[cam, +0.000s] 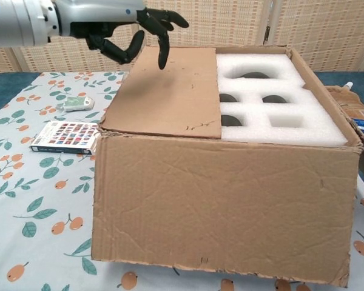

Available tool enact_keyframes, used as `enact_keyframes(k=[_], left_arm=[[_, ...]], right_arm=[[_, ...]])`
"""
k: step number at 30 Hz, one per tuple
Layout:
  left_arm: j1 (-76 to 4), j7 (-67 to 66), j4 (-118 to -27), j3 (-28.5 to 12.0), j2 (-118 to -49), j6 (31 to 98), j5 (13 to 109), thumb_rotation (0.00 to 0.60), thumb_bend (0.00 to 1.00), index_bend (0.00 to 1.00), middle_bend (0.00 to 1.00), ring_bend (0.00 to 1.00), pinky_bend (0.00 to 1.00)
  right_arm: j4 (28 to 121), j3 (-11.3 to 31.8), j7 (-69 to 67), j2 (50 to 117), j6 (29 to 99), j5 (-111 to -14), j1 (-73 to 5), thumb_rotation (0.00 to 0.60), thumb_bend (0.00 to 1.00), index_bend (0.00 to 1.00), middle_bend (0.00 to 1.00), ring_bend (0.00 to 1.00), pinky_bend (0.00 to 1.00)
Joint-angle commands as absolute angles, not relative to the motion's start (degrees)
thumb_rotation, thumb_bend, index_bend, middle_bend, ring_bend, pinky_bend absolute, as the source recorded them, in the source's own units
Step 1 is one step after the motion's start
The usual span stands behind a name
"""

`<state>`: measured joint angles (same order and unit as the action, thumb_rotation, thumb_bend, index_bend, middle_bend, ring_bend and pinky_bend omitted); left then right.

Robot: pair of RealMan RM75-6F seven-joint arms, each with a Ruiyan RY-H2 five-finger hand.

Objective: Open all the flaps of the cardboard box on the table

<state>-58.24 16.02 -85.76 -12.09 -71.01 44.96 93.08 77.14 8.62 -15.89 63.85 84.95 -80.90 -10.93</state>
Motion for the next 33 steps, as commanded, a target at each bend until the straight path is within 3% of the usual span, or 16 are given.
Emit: enact_keyframes(k=[1,12,20,33], left_arm=[[-61.5,18.3,-84.1,-13.4,-73.3,42.8,91.5,0.600,1.00,0.48,0.00,0.00,0.00],[-69.9,28.4,-75.2,-13.1,-79.3,36.6,91.0,0.600,1.00,0.50,0.00,0.00,0.00],[-74.8,34.5,-65.4,-10.5,-84.9,37.0,94.3,0.600,1.00,0.51,0.00,0.00,0.00],[-77.9,38.7,-55.3,-7.0,-91.0,38.7,95.1,0.600,1.00,0.50,0.00,0.00,0.00]], right_arm=[[77.0,8.7,-16.7,63.2,84.0,-80.5,-10.7,0.319,0.48,0.28,0.00,0.00,0.00],[76.9,9.0,-20.1,62.2,78.2,-78.4,-11.5,0.319,0.48,0.28,0.00,0.00,0.00],[75.3,9.0,-26.9,60.9,73.4,-78.0,-12.4,0.319,0.48,0.28,0.00,0.00,0.00],[73.4,8.2,-32.8,59.9,72.5,-80.3,-12.4,0.322,0.48,0.28,0.00,0.00,0.00]])
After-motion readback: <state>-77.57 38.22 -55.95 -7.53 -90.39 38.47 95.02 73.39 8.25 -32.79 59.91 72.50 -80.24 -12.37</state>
